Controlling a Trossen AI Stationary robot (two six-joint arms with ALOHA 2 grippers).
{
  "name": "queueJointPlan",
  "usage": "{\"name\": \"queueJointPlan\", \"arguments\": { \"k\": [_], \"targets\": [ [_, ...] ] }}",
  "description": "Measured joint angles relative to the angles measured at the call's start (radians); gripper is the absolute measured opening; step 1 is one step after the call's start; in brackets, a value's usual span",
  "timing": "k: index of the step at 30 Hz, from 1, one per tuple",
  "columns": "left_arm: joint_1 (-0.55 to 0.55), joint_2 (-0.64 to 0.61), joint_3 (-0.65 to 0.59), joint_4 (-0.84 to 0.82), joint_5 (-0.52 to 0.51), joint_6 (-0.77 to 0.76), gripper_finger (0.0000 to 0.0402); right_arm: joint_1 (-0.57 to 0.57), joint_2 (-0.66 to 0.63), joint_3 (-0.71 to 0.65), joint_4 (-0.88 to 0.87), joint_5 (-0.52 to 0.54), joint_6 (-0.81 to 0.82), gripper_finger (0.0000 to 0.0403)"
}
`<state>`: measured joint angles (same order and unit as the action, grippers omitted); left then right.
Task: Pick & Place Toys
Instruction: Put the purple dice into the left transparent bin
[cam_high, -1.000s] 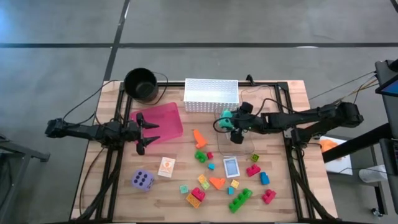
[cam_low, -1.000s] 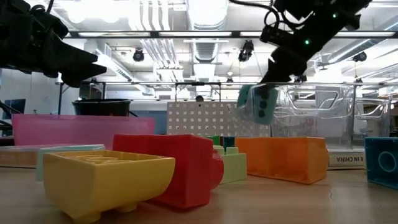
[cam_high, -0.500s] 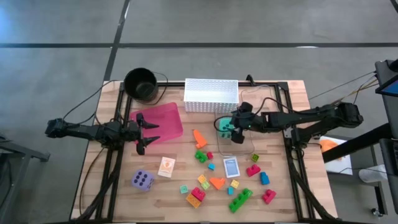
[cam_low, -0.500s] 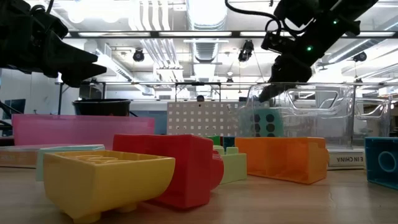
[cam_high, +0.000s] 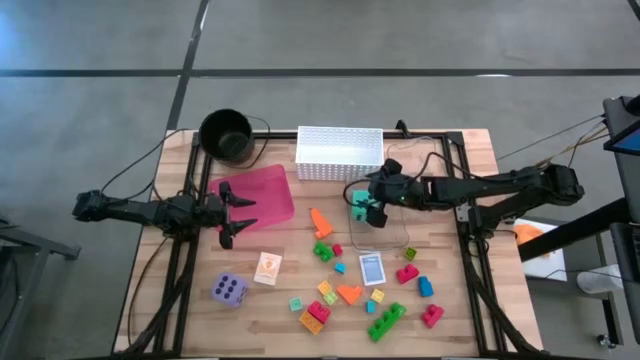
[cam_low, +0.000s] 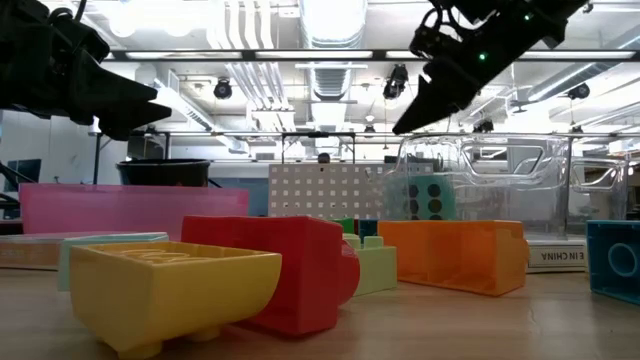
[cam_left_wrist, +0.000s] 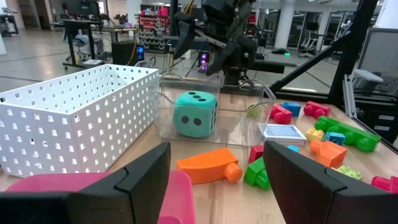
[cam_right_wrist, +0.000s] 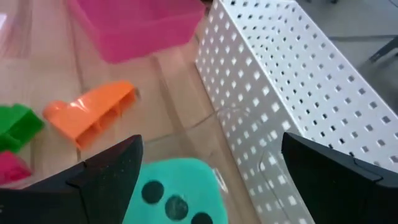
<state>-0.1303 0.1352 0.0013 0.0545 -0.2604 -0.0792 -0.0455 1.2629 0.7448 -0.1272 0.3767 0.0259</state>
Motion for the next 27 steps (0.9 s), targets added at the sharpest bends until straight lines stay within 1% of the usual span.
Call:
{"name": "queueJointPlan", "arguments": {
  "k": [2, 7, 8, 10, 13, 21, 23, 27],
  "targets": [
    [0.0, 0.0, 0.0, 0.0, 0.0, 0.0, 0.0259, 0.002, 0.0, 0.003, 0.019, -0.04, 0.001, 0.0378],
    [0.0, 0.0, 0.0, 0.0, -0.001, 0.0, 0.0259, 0.006, 0.0, 0.003, 0.112, -0.209, 0.001, 0.0378],
    [0.0, 0.0, 0.0, 0.002, -0.015, -0.004, 0.0259, 0.008, 0.0, 0.003, 0.127, -0.241, 0.001, 0.0378],
    [0.002, -0.001, 0.0, 0.008, -0.077, -0.002, 0.0259, 0.015, 0.0, 0.002, 0.149, -0.283, 0.001, 0.0378],
    [0.002, -0.001, 0.0, 0.011, -0.111, 0.005, 0.0259, 0.025, 0.002, 0.002, 0.168, -0.303, 0.0, 0.0378],
    [0.001, 0.0, 0.0, 0.024, -0.113, -0.008, 0.0259, 0.044, 0.002, 0.002, 0.169, -0.302, -0.001, 0.0378],
    [0.001, -0.001, 0.0, 0.036, -0.076, -0.074, 0.0259, 0.047, 0.002, 0.001, 0.169, -0.301, 0.0, 0.0378],
    [0.001, 0.0, 0.0, 0.034, 0.107, -0.269, 0.0259, 0.048, 0.002, 0.0, 0.169, -0.299, -0.002, 0.0378]
  ]
}}
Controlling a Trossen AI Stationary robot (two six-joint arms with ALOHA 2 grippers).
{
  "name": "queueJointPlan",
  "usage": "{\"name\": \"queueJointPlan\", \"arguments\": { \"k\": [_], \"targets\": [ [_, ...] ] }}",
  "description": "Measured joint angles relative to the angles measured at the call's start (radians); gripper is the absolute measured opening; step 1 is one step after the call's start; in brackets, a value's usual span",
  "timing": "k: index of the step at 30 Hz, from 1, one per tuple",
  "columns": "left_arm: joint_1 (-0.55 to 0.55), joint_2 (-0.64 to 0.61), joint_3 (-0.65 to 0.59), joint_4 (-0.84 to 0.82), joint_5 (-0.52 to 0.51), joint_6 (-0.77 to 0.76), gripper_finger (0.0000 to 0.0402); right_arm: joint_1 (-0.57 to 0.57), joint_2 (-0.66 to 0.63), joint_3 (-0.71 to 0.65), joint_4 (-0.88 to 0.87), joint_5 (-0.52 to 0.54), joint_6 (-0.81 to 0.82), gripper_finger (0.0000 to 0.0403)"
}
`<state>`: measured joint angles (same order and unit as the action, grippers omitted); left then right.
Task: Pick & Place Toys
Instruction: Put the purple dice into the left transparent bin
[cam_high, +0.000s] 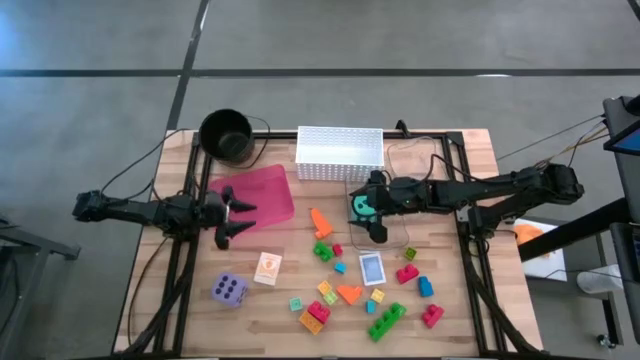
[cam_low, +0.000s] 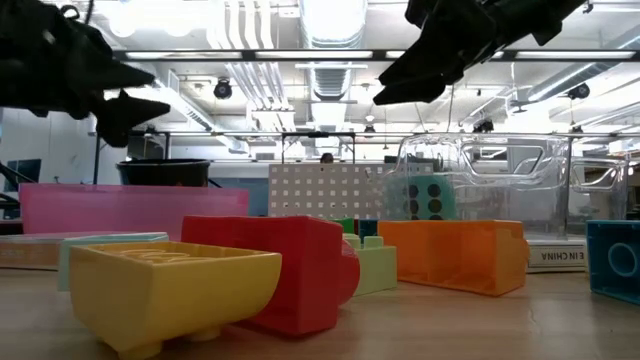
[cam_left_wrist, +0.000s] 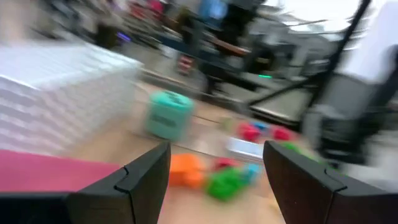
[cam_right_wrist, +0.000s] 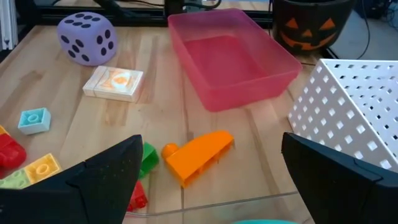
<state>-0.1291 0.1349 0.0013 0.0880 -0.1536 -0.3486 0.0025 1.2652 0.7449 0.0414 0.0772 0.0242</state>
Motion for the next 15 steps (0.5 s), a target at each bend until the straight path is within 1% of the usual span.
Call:
{"name": "queueJointPlan", "arguments": {
  "k": [2, 3, 7, 11, 15],
  "targets": [
    [0.0, 0.0, 0.0, -0.004, 0.083, -0.041, 0.0259, 0.0, 0.0, -0.004, -0.001, 0.0, 0.0, 0.0378],
    [0.0, 0.0, 0.0, -0.008, 0.1, -0.039, 0.0259, 0.0, 0.0, -0.006, 0.0, 0.0, 0.0, 0.0378],
    [0.0, 0.0, 0.0, -0.009, 0.075, -0.025, 0.0259, 0.0, 0.0, -0.014, -0.001, 0.0, 0.0, 0.0378],
    [0.0, 0.0, 0.005, -0.008, 0.064, -0.101, 0.0259, 0.0, 0.0, -0.014, 0.0, 0.0, 0.002, 0.0378],
    [0.0, 0.0, 0.007, -0.009, 0.065, -0.076, 0.0259, 0.0, 0.0, -0.014, 0.0, 0.0, 0.002, 0.0378]
  ]
}}
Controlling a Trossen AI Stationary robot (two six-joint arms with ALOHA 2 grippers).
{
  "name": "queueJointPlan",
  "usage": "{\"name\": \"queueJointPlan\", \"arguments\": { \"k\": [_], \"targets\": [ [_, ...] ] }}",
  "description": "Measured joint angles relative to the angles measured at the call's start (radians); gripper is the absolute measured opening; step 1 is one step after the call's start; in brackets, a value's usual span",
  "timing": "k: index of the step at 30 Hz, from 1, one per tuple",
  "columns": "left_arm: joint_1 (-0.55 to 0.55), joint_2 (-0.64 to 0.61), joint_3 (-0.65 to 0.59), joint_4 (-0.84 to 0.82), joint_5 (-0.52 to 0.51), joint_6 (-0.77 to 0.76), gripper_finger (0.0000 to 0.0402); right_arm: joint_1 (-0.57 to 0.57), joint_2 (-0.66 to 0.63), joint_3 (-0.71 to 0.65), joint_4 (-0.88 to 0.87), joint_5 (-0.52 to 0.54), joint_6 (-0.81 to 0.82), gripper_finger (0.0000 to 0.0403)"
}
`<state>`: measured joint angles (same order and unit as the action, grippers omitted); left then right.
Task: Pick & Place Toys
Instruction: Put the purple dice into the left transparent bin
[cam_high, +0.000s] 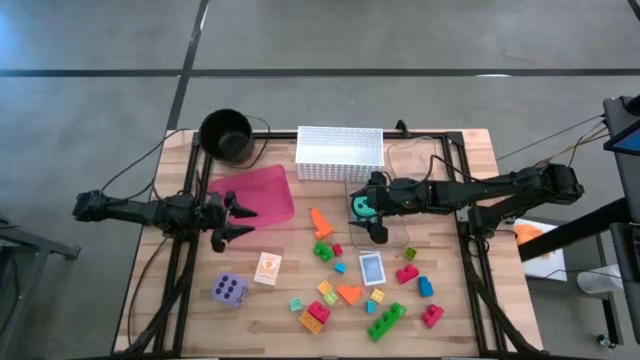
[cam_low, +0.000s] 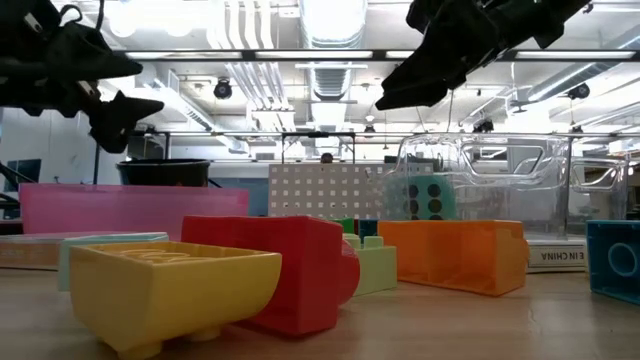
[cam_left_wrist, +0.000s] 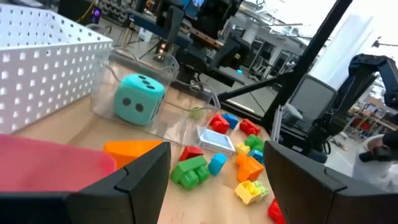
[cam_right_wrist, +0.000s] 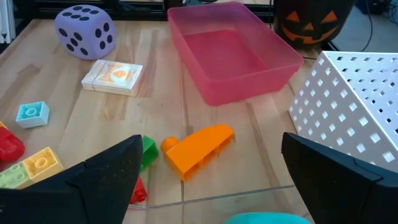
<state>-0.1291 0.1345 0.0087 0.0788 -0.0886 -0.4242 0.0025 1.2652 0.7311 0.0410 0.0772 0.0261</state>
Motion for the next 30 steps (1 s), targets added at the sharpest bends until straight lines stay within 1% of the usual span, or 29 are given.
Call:
{"name": "queueJointPlan", "arguments": {
  "k": [3, 6, 13, 17, 19, 25, 30],
  "targets": [
    [0.0, 0.0, -0.003, -0.002, -0.001, 0.015, 0.0259, 0.0, 0.0, 0.0, 0.0, 0.0, 0.0, 0.0378],
    [0.0, 0.0, -0.003, -0.002, -0.031, 0.054, 0.0259, 0.0, 0.0, 0.0, 0.0, 0.0, 0.0, 0.0378],
    [0.0, 0.0, -0.003, -0.017, 0.0, 0.05, 0.026, 0.0, 0.0, 0.0, 0.0, 0.0, 0.0, 0.0378],
    [0.001, 0.001, -0.003, -0.027, 0.003, 0.0, 0.026, 0.0, 0.0, 0.0, 0.0, 0.0, 0.0, 0.0378],
    [0.001, 0.001, -0.003, -0.035, 0.003, 0.0, 0.026, 0.0, 0.0, 0.0, 0.0, 0.0, -0.003, 0.0378],
    [0.002, 0.001, -0.003, -0.032, -0.004, 0.025, 0.026, 0.0, 0.0, 0.0, 0.001, 0.0, -0.003, 0.0378],
    [0.002, 0.0, -0.003, -0.005, -0.025, 0.08, 0.026, 0.0, 0.0, 0.0, 0.001, 0.0, -0.003, 0.0378]
  ]
}}
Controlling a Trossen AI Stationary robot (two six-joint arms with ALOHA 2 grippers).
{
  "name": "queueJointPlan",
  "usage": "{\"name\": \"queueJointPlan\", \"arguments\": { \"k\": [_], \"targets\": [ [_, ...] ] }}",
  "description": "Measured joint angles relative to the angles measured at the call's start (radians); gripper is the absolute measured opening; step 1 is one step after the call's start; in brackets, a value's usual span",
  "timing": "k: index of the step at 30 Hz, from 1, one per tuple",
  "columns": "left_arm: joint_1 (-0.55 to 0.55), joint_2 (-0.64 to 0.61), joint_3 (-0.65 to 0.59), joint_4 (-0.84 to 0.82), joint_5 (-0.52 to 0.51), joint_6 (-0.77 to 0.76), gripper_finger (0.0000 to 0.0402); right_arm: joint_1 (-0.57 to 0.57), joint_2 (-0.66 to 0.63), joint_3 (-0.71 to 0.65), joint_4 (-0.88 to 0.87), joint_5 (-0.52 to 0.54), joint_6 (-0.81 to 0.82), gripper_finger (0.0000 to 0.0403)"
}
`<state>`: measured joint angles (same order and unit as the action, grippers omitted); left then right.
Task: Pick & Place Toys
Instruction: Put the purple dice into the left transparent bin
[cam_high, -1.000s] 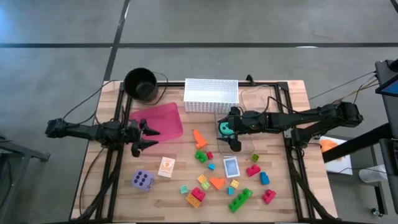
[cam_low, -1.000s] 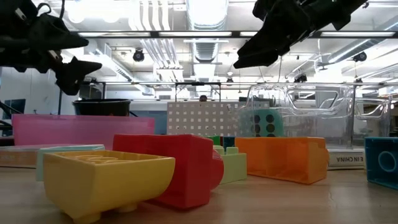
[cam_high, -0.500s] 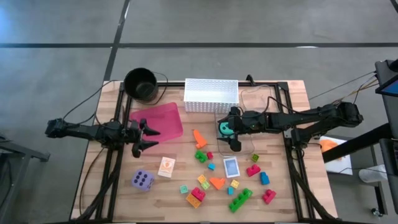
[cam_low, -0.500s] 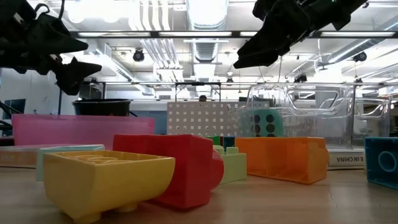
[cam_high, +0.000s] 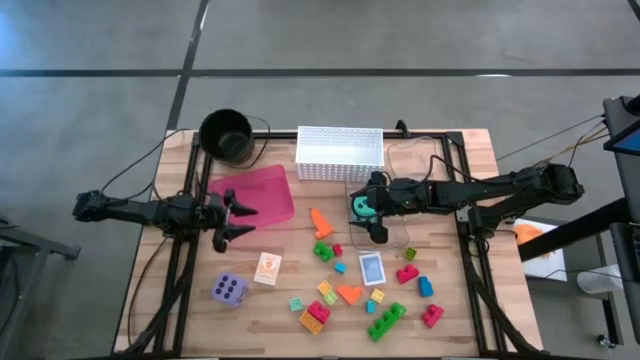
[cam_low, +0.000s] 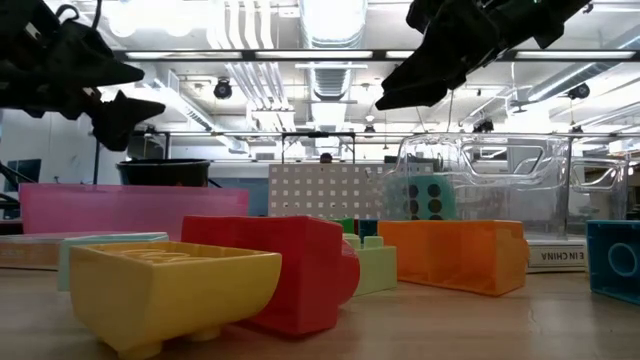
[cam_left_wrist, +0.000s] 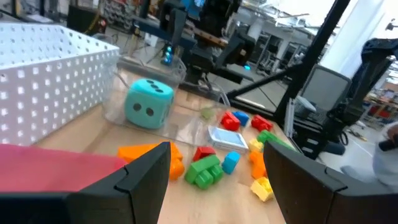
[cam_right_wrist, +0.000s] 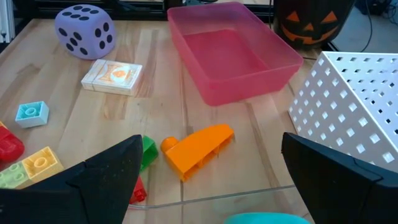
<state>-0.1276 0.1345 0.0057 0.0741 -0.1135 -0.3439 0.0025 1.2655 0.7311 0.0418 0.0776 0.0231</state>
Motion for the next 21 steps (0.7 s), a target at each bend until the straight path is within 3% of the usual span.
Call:
{"name": "queueJointPlan", "arguments": {
  "k": [15, 21],
  "targets": [
    [0.0, 0.001, 0.0, -0.005, -0.022, 0.008, 0.026, 0.0, 0.0, 0.0, 0.0, 0.0, 0.0, 0.0378],
    [-0.002, 0.001, 0.0, -0.009, 0.002, 0.1, 0.026, 0.0, 0.0, 0.0, 0.0, 0.0, 0.0, 0.0378]
  ]
}}
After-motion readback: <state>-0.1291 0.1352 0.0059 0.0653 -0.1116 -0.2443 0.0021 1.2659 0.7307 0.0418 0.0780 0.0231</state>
